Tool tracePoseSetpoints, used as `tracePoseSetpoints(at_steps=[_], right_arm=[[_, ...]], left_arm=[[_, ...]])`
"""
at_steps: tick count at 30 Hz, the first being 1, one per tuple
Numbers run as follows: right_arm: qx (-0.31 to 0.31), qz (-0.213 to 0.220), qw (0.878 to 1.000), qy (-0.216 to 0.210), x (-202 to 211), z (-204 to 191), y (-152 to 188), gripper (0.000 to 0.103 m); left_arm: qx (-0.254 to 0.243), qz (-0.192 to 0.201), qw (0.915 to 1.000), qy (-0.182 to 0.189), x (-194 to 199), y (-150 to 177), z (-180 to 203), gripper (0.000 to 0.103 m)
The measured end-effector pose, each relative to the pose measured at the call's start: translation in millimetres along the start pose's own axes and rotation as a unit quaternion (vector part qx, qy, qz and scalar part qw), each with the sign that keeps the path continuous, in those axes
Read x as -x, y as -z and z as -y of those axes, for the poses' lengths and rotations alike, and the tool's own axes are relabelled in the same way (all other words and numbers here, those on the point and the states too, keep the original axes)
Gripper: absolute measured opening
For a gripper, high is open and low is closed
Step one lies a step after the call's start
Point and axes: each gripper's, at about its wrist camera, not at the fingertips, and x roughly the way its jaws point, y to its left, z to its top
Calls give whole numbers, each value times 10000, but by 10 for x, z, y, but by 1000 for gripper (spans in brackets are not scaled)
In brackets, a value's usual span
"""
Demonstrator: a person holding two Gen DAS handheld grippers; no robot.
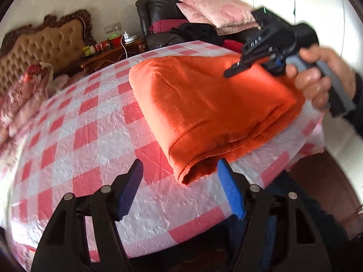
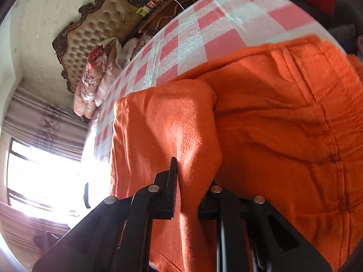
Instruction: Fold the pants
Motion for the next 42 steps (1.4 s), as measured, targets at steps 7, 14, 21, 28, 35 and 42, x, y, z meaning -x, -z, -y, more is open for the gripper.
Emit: tracePoseSetpoints(at_steps=[7,14,21,28,35,42], right_arm=[[2197,653,9481,2204,421,-649,153,4],[1942,388,9490,2454,231,-12,155,5],[1941,846,9562,2019,693,-80,-29,4],[1482,471,9752,1574,556,374,-146,18],[774,645,9913,841,565,724,-111,13],[688,774,9926,638,558,809,-106,8]], left_arm=[[-1099,379,9923,-425,32,-73,458,52],[-1087,275,9933,-294,-55,-61,474,53],[-967,323,9944,-292,21,-87,480,54],[-1030,520,9933,-32,85,-182,562,61],[1368,204,9739,1798,-105,-473,-190,63],[3078,-829,9048,2822,-709,-365,-630,43]])
